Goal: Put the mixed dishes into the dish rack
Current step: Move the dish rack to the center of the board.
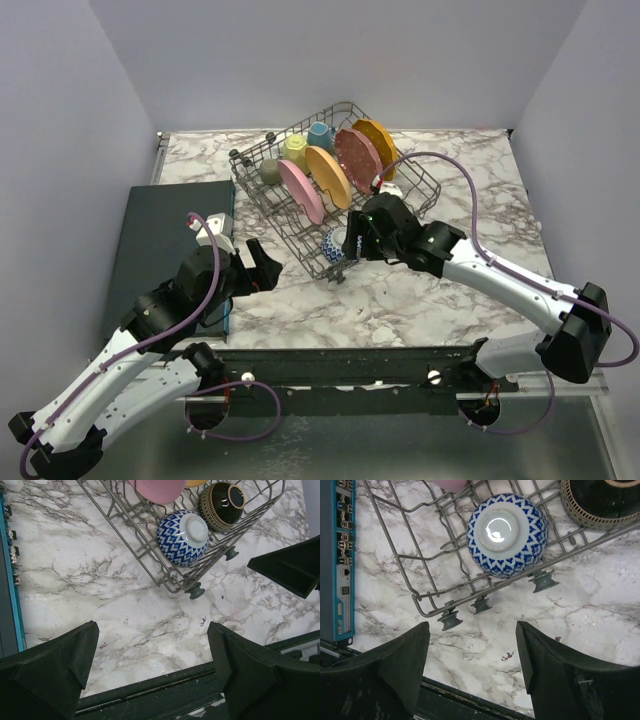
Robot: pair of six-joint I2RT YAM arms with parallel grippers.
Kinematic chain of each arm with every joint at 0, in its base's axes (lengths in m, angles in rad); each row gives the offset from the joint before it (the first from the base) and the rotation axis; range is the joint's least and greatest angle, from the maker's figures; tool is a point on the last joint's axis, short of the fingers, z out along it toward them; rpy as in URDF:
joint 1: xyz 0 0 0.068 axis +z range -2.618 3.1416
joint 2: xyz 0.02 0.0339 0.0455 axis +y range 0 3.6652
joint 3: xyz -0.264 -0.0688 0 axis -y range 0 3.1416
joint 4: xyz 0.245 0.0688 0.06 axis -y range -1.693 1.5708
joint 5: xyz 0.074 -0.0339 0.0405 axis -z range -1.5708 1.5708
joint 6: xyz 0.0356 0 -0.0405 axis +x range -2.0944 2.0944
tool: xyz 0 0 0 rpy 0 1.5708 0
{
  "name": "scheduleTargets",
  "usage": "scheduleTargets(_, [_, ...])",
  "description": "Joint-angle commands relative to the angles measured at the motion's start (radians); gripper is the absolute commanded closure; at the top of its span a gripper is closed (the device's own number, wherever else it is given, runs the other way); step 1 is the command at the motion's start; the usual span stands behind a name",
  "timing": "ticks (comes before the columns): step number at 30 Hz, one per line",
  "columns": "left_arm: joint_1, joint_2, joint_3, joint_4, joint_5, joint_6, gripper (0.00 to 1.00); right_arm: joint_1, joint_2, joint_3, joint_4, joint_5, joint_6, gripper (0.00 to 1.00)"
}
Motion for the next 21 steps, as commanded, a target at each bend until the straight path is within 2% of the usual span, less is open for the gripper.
scheduleTargets(1, [0.005,-0.01,-0.009,0.015,-0.011,0.009,0.01,0.003,-0.031,-0.033,-0.018,-0.036,0.138,0.24])
scheduleTargets(10, [0.006,-0.02,-0.009,0.015,-0.011,0.009,0.01,0.003,-0.046,-0.063,-0.029,-0.045,0.357,0.24])
scheduleTargets(21, [0.006,-0.029,-0.011,0.015,-0.011,0.009,0.01,0.003,0.066,-0.029,-0.105,-0.04,0.586,0.31])
